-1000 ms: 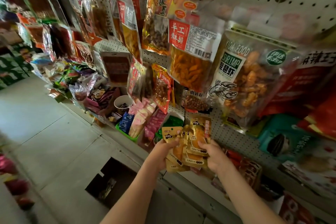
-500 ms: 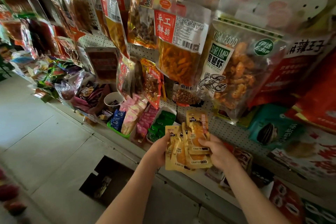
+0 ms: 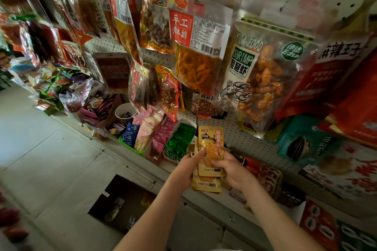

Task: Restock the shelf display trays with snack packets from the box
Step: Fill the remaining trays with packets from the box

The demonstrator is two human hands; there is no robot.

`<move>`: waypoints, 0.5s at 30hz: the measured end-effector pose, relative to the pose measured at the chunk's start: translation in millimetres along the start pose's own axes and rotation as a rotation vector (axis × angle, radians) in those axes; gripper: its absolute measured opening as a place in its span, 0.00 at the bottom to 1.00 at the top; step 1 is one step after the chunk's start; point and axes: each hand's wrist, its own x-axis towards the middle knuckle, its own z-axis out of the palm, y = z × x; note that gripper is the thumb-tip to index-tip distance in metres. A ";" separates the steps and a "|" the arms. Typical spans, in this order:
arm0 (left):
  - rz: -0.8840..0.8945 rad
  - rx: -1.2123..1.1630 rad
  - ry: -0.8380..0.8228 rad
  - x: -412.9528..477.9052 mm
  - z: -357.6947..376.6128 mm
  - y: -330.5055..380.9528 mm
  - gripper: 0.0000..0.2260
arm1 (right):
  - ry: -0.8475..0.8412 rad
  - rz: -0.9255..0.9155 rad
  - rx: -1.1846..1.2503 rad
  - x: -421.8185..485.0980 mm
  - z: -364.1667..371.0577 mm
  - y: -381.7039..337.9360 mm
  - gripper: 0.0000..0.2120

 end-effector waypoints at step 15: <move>0.434 -0.219 0.366 2.3 16.2 -3.4 0.12 | 0.267 0.231 0.461 -1.5 -3.6 23.0 0.19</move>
